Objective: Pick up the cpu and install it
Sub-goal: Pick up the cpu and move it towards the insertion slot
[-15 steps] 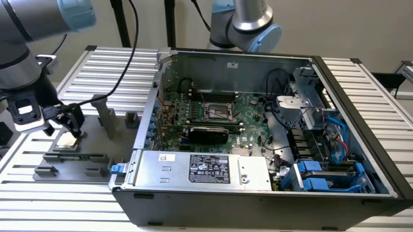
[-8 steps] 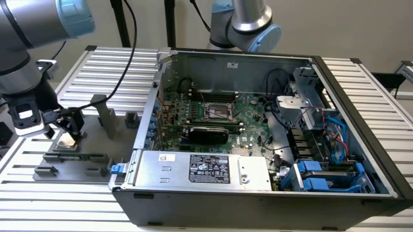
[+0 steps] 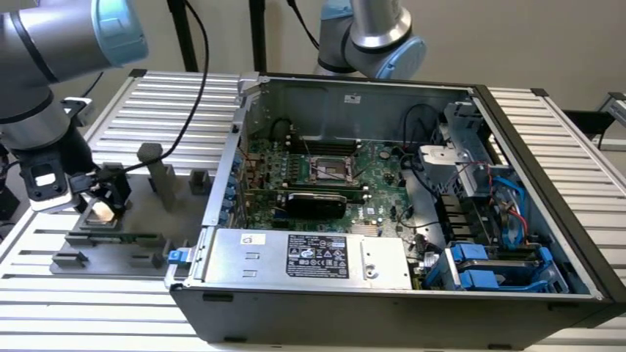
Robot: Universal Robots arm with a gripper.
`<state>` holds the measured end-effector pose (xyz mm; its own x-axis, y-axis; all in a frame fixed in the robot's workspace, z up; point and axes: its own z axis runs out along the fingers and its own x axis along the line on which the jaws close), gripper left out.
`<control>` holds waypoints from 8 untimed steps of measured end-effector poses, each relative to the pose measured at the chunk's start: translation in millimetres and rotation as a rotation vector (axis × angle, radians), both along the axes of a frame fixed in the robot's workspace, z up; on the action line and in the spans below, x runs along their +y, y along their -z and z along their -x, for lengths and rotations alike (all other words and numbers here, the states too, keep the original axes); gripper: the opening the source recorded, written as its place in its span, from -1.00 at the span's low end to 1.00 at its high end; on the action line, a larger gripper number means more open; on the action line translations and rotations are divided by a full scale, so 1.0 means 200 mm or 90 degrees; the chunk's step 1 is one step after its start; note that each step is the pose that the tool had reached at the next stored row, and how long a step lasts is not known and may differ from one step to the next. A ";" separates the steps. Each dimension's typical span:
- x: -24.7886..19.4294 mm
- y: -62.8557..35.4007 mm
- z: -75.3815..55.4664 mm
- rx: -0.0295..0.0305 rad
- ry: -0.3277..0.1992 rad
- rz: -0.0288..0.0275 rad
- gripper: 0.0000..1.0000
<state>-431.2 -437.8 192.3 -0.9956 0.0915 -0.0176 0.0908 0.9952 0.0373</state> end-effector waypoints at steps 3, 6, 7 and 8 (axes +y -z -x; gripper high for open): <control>0.003 0.006 0.00 0.0001 0.000 0.0000 0.43; 0.005 0.010 0.00 0.0000 0.000 0.0000 0.43; 0.007 0.011 0.00 0.0000 0.000 0.0000 0.43; 0.008 0.012 0.00 0.0000 0.000 0.0000 0.43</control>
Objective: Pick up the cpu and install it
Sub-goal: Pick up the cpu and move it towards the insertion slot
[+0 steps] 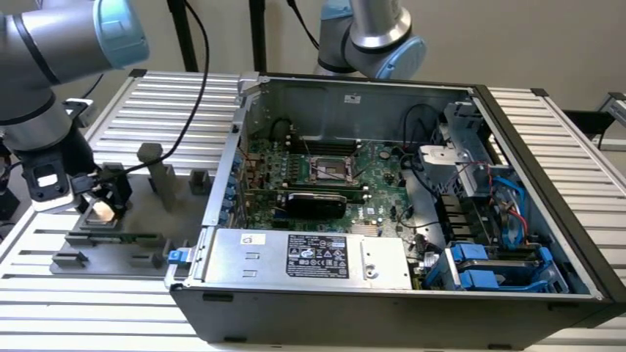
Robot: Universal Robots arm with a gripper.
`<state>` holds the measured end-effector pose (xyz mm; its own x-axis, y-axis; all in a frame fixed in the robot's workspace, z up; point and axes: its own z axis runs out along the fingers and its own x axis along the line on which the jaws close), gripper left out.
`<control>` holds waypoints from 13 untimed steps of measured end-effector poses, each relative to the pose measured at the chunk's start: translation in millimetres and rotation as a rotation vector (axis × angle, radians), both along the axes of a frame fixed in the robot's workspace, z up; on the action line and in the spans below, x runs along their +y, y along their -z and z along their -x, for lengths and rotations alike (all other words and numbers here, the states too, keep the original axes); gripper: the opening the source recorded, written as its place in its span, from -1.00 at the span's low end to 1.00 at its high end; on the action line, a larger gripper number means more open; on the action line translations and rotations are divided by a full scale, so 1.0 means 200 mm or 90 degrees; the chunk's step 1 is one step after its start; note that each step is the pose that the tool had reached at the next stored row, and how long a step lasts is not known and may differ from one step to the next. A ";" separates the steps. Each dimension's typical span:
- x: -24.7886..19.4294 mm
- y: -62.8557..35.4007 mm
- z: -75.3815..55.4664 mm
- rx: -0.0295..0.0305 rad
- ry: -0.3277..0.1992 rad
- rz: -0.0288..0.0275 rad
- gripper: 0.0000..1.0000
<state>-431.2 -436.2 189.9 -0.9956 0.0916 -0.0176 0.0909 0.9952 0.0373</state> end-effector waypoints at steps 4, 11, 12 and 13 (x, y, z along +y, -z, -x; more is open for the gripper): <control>0.007 0.010 0.00 -0.0002 -0.001 -0.0005 0.43; 0.017 0.028 0.00 0.0001 -0.004 -0.0010 0.43; 0.017 0.029 0.00 0.0001 -0.004 -0.0011 0.38; 0.018 0.029 0.00 0.0002 -0.005 -0.0011 0.25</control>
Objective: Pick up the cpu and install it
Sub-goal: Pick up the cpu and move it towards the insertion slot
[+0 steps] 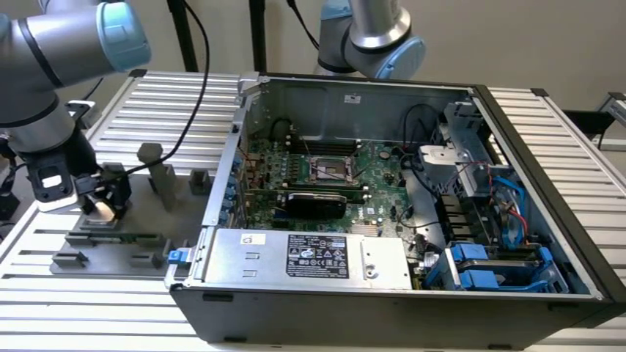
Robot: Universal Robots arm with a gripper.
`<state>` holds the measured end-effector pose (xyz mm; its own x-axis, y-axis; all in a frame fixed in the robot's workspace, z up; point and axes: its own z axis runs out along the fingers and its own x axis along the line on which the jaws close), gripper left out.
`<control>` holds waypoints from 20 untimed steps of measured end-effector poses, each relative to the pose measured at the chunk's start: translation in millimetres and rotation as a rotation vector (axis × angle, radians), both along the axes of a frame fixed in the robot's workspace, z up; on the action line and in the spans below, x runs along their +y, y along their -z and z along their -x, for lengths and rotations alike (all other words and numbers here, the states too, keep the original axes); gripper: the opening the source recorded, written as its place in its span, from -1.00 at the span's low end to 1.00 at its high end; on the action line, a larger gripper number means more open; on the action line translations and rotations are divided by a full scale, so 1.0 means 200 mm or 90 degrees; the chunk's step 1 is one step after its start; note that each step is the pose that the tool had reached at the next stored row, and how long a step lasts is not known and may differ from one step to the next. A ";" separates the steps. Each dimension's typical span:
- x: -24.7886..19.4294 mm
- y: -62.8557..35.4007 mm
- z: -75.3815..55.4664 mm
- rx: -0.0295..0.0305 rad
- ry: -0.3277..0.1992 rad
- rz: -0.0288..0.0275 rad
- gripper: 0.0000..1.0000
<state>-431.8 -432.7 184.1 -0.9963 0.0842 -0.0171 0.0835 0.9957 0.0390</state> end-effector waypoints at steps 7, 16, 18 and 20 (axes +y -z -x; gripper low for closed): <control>0.002 0.002 0.00 -0.0001 -0.001 -0.0001 0.11; 0.003 -0.103 0.00 0.0030 -0.003 0.0000 0.11; 0.003 -0.148 0.00 0.0033 -0.003 -0.0001 0.11; 0.003 -0.194 0.00 0.0037 -0.003 0.0000 0.11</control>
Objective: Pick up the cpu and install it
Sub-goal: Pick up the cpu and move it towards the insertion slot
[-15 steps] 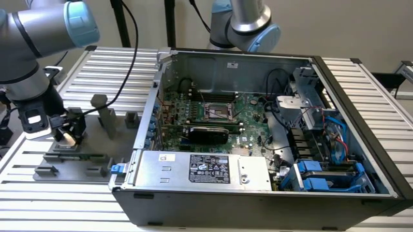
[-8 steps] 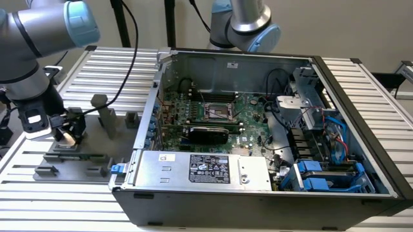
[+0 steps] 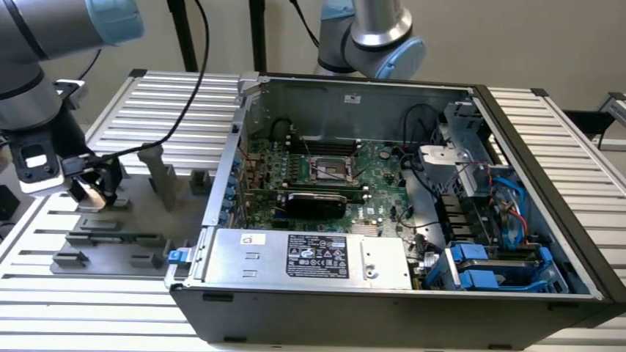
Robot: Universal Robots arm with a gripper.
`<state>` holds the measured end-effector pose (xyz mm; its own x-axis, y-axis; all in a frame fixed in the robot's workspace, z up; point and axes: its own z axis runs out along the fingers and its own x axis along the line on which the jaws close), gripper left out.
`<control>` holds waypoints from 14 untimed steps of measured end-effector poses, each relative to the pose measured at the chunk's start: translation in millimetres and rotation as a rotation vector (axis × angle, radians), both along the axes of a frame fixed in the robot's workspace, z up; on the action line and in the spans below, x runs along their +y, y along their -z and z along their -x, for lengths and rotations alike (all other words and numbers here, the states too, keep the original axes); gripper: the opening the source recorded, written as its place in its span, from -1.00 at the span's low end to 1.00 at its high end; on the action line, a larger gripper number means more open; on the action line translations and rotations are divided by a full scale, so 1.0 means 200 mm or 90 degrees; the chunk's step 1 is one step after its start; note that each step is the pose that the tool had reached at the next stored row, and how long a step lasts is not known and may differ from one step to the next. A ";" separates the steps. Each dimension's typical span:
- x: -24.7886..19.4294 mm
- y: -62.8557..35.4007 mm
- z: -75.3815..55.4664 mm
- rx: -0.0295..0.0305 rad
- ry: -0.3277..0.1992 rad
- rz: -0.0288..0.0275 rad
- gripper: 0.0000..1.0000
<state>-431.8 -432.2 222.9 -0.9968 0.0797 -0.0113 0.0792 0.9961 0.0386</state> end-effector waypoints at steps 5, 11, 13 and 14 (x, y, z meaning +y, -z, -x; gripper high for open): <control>0.000 -0.112 0.00 0.0009 -0.001 0.0000 0.11; 0.000 -0.251 -0.03 0.0015 -0.005 0.0000 0.11; 0.000 -0.296 -0.04 0.0015 -0.007 0.0000 0.11; 0.000 -0.318 -0.05 0.0015 -0.007 0.0000 0.11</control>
<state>-422.7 -432.2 286.4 -0.9976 0.0682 -0.0089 0.0678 0.9970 0.0384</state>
